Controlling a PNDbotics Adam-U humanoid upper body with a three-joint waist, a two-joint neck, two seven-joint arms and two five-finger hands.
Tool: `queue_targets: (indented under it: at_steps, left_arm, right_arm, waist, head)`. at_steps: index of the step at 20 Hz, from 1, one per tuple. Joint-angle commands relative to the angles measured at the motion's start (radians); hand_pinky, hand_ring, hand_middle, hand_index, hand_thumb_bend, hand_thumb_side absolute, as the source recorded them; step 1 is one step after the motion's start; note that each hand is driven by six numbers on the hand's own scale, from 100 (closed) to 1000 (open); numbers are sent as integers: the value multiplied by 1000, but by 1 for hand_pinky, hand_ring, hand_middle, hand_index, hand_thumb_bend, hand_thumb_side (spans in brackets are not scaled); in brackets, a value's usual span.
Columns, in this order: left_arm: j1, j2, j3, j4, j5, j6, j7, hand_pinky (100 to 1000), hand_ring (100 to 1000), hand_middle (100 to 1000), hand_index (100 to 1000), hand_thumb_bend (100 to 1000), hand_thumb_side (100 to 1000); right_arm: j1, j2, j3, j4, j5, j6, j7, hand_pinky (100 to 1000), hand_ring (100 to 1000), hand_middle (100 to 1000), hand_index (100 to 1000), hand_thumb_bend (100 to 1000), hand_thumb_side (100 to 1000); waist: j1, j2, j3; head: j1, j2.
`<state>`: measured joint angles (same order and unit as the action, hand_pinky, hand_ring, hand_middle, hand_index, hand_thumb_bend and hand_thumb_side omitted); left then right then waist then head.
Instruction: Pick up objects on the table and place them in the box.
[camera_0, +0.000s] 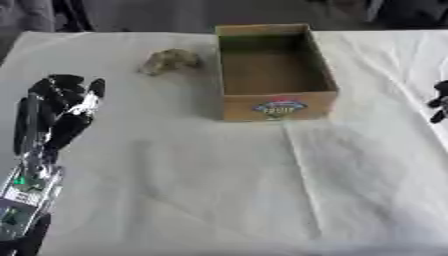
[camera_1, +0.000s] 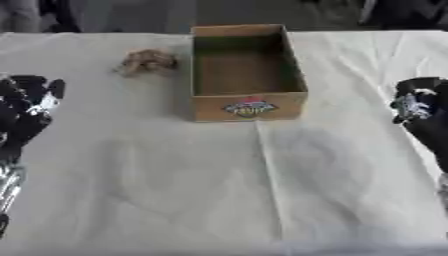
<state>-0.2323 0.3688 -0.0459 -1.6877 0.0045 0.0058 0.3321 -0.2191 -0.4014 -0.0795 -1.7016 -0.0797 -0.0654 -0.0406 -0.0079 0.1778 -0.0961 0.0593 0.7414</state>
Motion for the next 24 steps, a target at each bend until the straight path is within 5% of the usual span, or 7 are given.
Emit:
queue_targets:
  at_steps: [1,12,19,24]
  left_arm:
    - [-12,20,12,-22,-5,2,1,455,464,469,613,492,345]
    - [-56,72,-2,-21,-42,37,-18,458,472,478,624,500,327]
    - [-248,223,-41,40,-213,160,-136,489,506,517,665,539,250]
    - [-436,273,-103,203,-383,201,-274,515,528,543,686,584,239]
  right_arm:
    - [-9,-19,-10,-17,-5,-2,1,382,528,600,623,100,351]
    - [-6,-20,-7,-15,-5,-1,3,383,528,600,623,100,350]
    - [-3,-24,-2,-12,-4,0,9,382,528,600,623,100,349]
    - [-1,-27,4,-10,-4,1,14,382,527,600,623,100,349]
  waist:
    - [2,-14,-1]
    - [6,-22,-3]
    - [12,-32,-13]
    - [23,-42,-25]
  head:
    - [-3,-3]
    - [-3,3]
    - [2,9]
    - [12,14]
